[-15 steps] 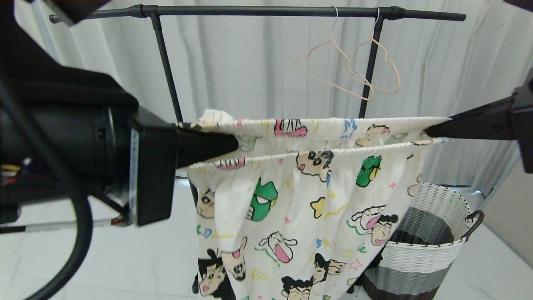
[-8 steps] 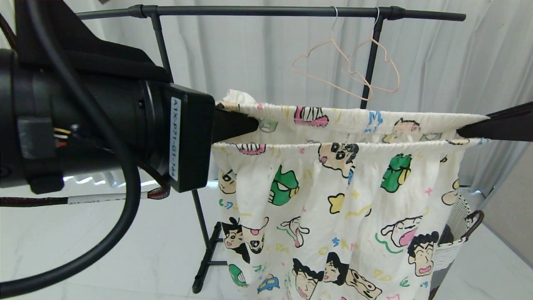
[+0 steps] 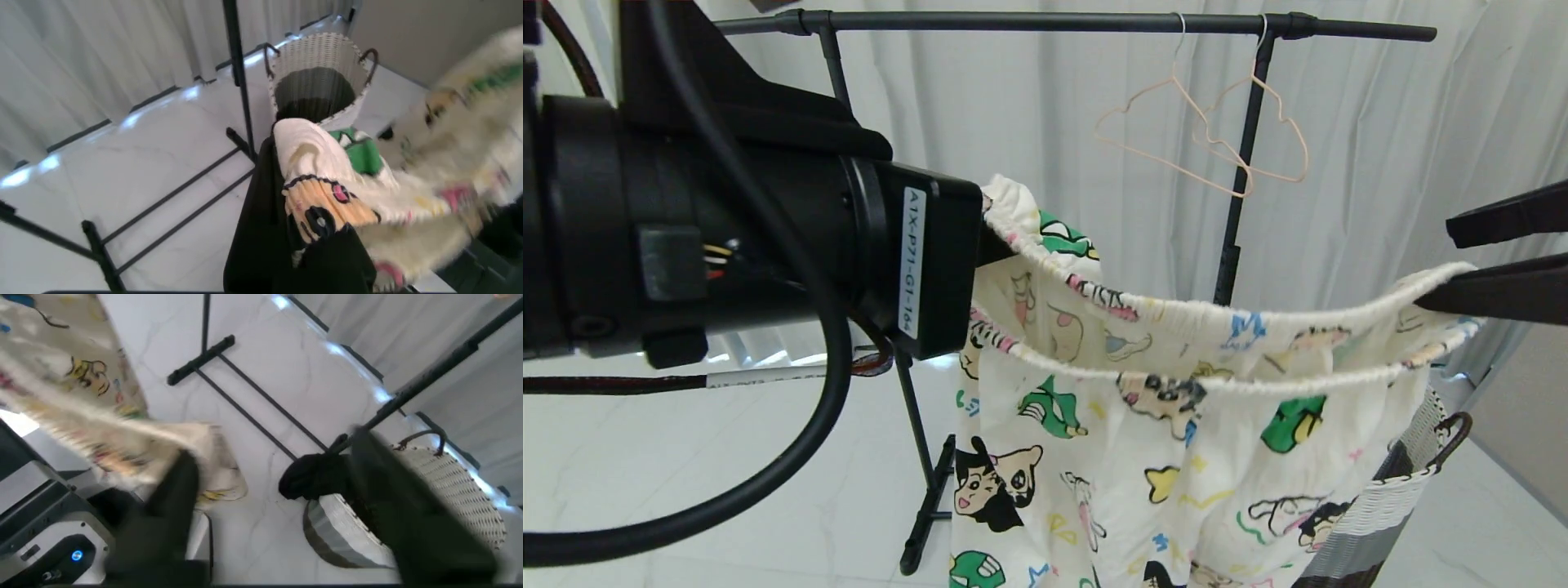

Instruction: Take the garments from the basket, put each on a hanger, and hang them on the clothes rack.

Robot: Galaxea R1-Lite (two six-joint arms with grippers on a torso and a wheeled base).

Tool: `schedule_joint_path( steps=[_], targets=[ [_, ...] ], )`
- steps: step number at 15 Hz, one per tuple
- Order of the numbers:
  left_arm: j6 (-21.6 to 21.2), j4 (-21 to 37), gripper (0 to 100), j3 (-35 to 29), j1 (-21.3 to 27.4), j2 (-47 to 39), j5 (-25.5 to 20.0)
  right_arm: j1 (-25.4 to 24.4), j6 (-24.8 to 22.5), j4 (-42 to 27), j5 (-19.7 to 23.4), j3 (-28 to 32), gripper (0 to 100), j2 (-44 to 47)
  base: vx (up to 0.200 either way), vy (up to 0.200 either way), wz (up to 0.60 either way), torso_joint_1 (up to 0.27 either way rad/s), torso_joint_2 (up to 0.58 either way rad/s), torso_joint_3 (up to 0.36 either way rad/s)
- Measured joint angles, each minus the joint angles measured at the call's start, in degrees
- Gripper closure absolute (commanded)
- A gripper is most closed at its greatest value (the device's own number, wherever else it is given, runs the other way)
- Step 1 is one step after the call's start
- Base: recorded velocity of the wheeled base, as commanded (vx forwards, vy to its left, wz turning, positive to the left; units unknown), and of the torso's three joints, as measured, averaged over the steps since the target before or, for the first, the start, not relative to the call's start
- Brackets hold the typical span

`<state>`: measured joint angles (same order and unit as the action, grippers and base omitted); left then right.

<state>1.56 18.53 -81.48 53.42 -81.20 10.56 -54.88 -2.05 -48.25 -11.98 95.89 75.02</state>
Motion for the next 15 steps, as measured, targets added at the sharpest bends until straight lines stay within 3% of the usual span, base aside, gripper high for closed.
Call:
schedule_joint_path(
  steps=[4, 7, 10, 12, 15],
  targets=[
    [0.0, -0.1, 100, 0.1, -0.1, -1.0, 1.6, -3.1, 2.9, 0.0, 0.5, -0.2, 0, -1.0, 0.0, 0.0, 0.0, 0.0, 0.0, 0.0],
    [0.1, -0.2, 100, 0.0, -0.3, -2.1, 6.5, -4.4, 3.8, -0.6, 3.8, -1.2, 0, -2.1, 0.0, 0.0, 0.0, 0.0, 0.0, 0.0],
    [0.2, -0.2, 100, 0.0, -0.5, -2.6, 7.0, -4.5, 3.9, -0.4, 4.4, -3.4, 0, -3.2, 0.0, 0.0, 0.0, 0.0, 0.0, 0.0],
    [0.0, -0.1, 100, 1.1, -1.2, -2.1, 7.4, -1.7, 4.8, -0.4, 1.3, -4.2, 0, -3.5, 0.0, 0.0, 0.0, 0.0, 0.0, 0.0],
    [-1.2, 1.9, 100, 5.8, -5.2, 1.2, 7.5, 9.1, 9.0, -0.7, -4.0, -5.2, 0, -3.7, 0.0, 0.0, 0.0, 0.0, 0.0, 0.0]
  ],
)
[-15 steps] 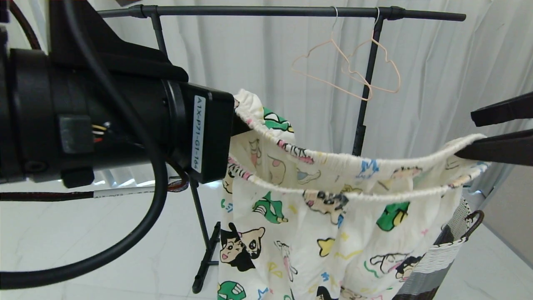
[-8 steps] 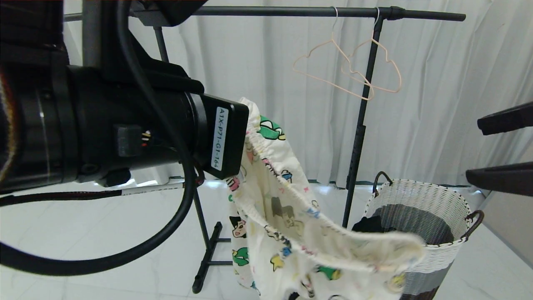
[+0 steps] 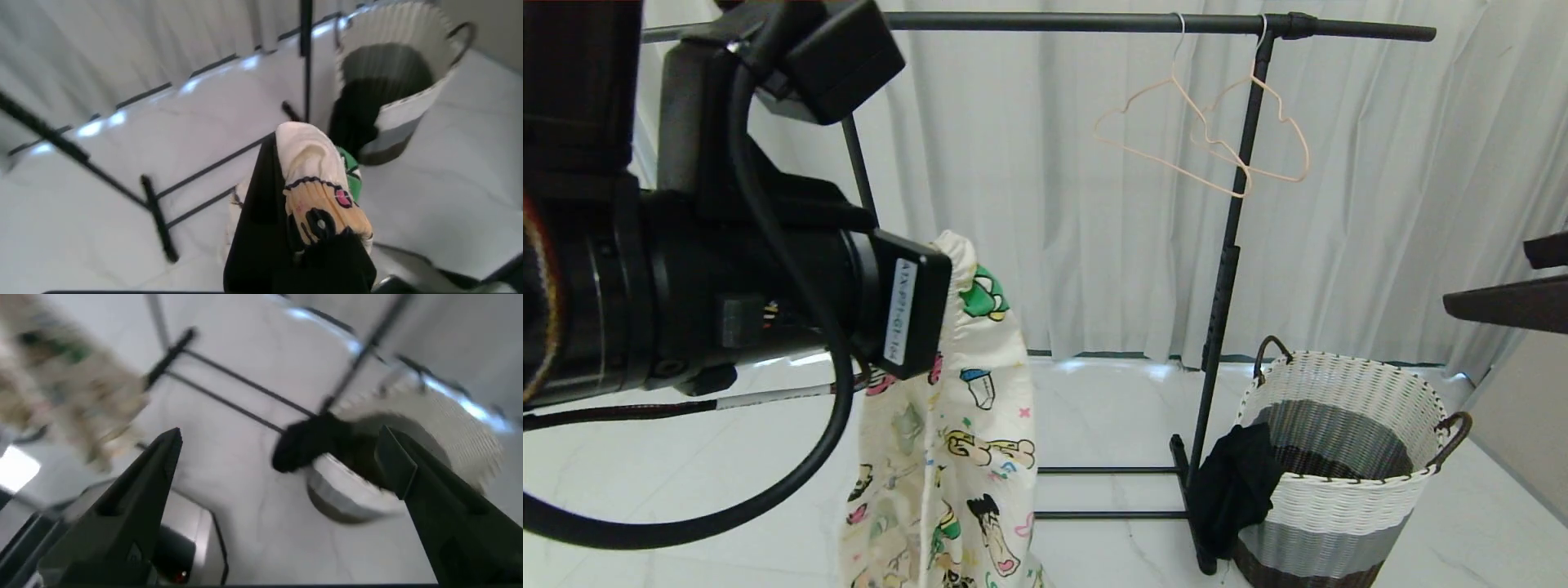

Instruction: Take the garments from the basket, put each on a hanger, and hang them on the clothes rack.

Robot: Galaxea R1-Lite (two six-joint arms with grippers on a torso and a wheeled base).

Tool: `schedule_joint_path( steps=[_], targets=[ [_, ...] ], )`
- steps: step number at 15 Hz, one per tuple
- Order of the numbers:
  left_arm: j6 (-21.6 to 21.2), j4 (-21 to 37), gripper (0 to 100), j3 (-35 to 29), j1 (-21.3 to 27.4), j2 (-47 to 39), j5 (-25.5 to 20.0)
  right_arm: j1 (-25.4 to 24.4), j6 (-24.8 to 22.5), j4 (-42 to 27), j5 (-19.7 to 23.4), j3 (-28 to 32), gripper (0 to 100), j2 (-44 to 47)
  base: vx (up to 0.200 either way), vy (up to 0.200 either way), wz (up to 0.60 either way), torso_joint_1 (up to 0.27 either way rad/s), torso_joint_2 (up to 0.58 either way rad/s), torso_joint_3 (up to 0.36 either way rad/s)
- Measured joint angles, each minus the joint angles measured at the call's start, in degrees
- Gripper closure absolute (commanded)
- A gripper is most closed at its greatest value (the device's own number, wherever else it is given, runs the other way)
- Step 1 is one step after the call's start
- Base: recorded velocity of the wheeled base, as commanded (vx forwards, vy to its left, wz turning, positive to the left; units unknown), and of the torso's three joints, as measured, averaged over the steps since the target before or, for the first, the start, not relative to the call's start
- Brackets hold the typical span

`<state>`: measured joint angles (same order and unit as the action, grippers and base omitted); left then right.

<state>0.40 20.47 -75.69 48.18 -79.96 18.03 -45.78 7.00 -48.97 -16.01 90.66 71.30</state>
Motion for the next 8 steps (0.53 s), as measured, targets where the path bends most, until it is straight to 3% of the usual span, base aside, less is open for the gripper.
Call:
schedule_joint_path(
  steps=[4, 8],
  targets=[
    [-8.6, 1.5, 100, 10.0, -13.2, 5.8, 0.4, 13.3, 3.3, -0.9, -6.3, -2.5, 0, -0.7, 0.0, 0.0, 0.0, 0.0, 0.0, 0.0],
    [-11.5, 1.5, 100, 18.6, -21.8, 11.2, 0.7, 16.1, 5.6, -0.8, -8.6, -7.8, 0, -2.8, 0.0, 0.0, 0.0, 0.0, 0.0, 0.0]
  ],
)
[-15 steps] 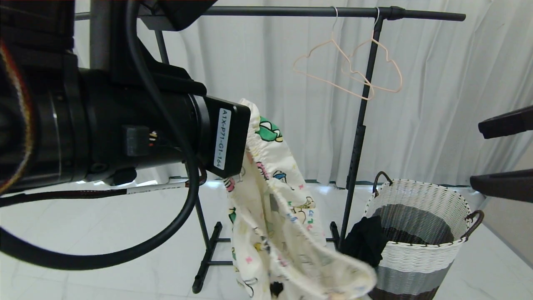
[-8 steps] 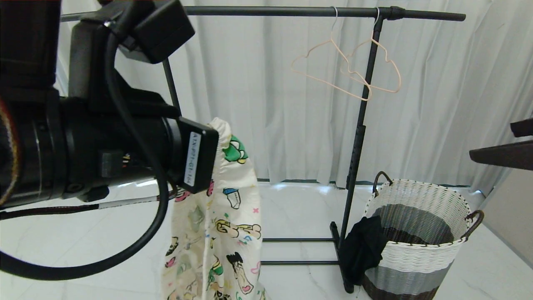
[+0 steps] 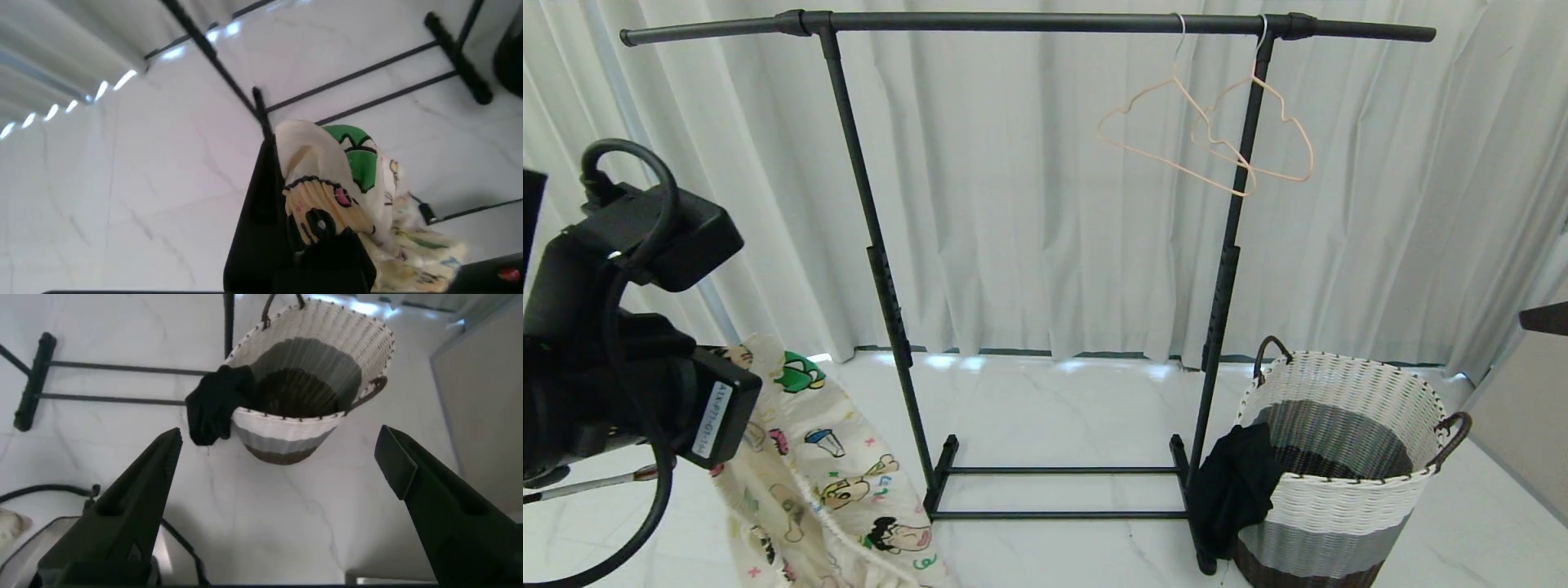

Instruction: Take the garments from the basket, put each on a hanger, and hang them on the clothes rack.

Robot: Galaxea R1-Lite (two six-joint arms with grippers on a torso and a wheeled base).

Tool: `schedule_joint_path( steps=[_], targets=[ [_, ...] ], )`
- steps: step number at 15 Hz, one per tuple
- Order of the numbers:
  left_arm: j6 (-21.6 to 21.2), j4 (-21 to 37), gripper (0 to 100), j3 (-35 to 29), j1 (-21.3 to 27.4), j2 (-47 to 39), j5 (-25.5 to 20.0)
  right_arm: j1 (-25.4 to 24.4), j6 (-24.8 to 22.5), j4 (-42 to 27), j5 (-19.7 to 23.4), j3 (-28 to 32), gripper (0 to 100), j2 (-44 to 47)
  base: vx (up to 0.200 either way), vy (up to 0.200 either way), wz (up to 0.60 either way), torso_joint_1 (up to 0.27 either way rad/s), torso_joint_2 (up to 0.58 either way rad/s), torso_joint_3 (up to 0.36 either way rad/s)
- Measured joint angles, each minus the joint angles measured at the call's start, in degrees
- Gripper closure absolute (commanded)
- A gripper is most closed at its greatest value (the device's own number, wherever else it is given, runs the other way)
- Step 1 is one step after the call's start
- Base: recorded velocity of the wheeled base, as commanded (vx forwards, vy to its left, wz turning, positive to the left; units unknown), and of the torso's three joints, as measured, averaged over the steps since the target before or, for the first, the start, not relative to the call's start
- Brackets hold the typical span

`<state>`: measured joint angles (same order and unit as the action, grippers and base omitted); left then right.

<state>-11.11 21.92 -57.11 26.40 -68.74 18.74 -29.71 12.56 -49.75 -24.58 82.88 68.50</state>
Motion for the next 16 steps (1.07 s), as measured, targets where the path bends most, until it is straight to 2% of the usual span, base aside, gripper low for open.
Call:
schedule_joint_path(
  steps=[2, 6, 9, 16],
  targets=[
    [-0.5, -0.2, 100, 1.3, -2.6, 1.7, 0.8, 0.1, 2.3, 0.3, 0.0, -0.9, 0, -0.4, 0.0, 0.0, 0.0, 0.0, 0.0, 0.0],
    [-0.5, -0.4, 100, 3.3, -4.1, 3.9, 0.8, 0.2, 3.0, 0.3, 0.1, -1.1, 0, -0.3, 0.0, 0.0, 0.0, 0.047, -0.17, -0.156],
    [-0.3, -3.3, 100, 4.9, -4.2, 5.6, 0.3, 0.2, 3.0, 2.2, 0.0, -1.0, 0, 0.1, 0.0, 0.0, 0.0, 0.163, -0.48, -0.287],
    [-0.3, -3.6, 100, 5.7, -4.1, 7.8, -1.7, 0.2, 2.7, 2.3, -0.1, -1.2, 0, 0.5, 0.0, 0.0, 0.0, 0.182, -0.47, -0.286]
  ],
)
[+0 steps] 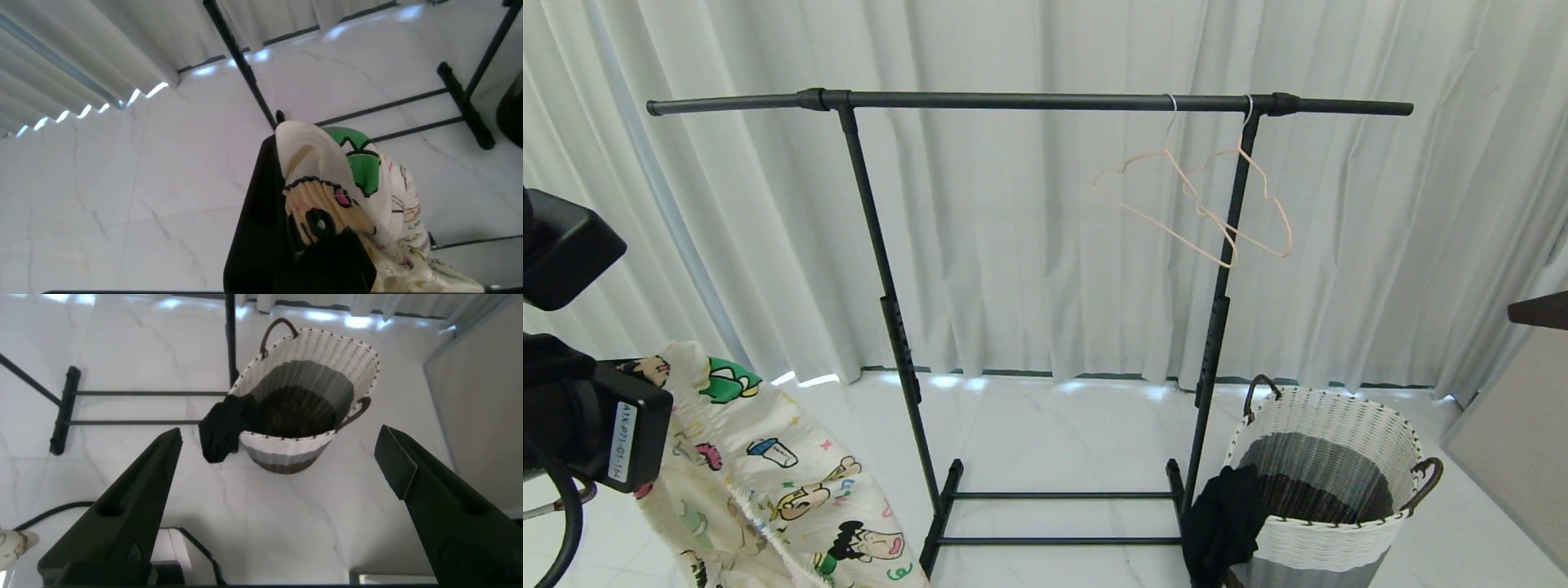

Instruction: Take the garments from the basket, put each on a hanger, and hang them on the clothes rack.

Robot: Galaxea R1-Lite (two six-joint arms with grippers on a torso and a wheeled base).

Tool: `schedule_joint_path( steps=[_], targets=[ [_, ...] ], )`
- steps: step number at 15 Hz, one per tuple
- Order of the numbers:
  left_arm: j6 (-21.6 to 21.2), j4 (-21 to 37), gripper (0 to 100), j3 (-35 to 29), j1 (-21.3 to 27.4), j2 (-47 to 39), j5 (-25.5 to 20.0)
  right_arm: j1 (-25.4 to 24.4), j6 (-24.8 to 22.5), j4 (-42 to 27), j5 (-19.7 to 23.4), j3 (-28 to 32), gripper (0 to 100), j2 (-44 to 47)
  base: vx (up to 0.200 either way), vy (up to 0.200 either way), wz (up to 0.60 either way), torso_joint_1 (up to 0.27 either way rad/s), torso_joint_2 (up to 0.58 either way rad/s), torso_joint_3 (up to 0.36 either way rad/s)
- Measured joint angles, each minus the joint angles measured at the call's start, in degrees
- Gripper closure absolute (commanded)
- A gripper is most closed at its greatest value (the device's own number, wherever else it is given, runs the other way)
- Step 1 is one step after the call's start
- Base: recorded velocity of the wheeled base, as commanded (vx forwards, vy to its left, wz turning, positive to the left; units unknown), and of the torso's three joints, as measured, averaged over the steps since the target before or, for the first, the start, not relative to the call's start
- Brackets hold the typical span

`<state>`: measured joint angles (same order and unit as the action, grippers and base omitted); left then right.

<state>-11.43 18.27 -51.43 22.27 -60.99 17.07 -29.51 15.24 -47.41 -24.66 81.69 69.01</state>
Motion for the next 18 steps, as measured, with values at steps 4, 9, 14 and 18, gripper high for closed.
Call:
schedule_joint_path(
  steps=[4, 9, 14, 18],
  targets=[
    [0.1, -1.3, 100, 0.0, 0.0, 0.4, -0.9, 0.0, 0.0, 0.0, 0.0, 0.0, 0, 0.1, 0.0, 0.0, 0.0, 0.21, -0.49, -0.278],
    [-0.2, -1.4, 100, 0.0, 0.0, 0.5, -1.0, 0.0, 0.0, 0.0, -0.1, 0.0, 0, 0.2, 0.0, 0.0, 0.0, 0.224, -0.51, -0.285],
    [-0.2, -1.3, 100, -0.2, 0.0, 0.6, -1.0, 0.0, -0.1, 3.7, 0.0, -1.2, 0, 0.2, 0.0, 0.0, 0.0, 0.061, -0.14, -0.077],
    [-0.1, -2.0, 100, -0.4, 0.0, 0.5, -0.9, 1.2, -3.1, 17.6, 7.5, -7.2, 0, 0.0, 0.05, 0.0, 0.0, 0.001, 0.0, -0.001]
  ],
)
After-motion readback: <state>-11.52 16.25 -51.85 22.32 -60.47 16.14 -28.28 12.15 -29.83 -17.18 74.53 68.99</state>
